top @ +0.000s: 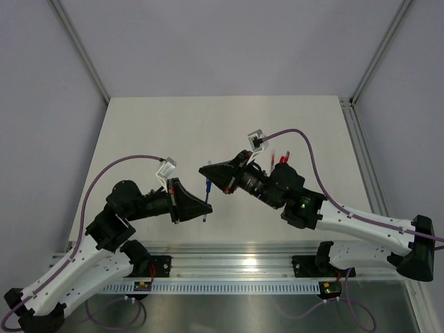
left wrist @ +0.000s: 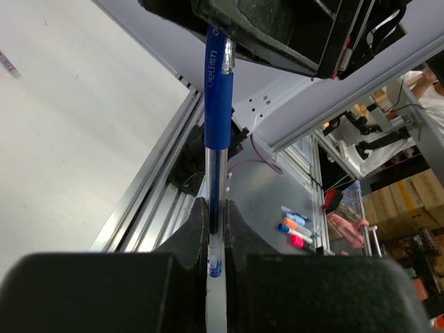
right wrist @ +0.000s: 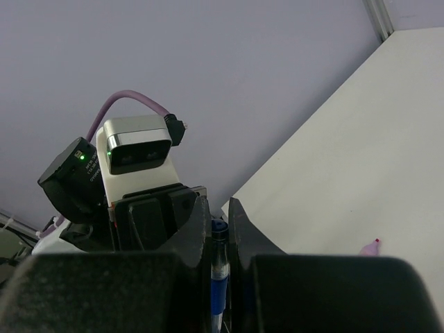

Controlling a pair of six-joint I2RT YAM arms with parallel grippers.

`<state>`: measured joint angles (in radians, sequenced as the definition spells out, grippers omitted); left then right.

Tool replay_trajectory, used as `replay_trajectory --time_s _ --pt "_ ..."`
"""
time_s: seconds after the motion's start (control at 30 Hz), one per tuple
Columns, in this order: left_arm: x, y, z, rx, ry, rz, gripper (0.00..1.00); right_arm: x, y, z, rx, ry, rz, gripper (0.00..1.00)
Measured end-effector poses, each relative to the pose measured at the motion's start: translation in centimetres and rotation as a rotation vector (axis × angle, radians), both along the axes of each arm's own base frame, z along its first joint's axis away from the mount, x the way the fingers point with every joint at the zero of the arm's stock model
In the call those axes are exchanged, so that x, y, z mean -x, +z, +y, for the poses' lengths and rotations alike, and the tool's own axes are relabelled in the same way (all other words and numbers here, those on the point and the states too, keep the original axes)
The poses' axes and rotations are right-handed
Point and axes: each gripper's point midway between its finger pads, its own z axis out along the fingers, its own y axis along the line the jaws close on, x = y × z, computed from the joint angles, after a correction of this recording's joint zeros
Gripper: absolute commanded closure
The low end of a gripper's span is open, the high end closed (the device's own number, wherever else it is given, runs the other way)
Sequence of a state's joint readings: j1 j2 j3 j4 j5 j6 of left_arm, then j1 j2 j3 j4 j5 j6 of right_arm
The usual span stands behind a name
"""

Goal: Insert the pens into the pen caps

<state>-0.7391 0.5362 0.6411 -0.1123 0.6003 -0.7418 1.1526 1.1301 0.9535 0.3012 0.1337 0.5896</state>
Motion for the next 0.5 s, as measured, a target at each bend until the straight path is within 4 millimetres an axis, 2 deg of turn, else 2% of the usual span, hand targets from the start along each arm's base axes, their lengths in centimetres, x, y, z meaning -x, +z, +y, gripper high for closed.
replay_trajectory --time_s 0.2,0.5 --pt "0.1 -0.7 0.3 -0.085 -0.003 0.016 1.0 0.2 -0.9 0.1 -0.047 -0.031 0.029 1.0" --pt "0.4 -3.7 0.3 -0.193 -0.028 0.104 1.0 0.2 -4.4 -0.1 -0.036 -0.12 0.097 1.0"
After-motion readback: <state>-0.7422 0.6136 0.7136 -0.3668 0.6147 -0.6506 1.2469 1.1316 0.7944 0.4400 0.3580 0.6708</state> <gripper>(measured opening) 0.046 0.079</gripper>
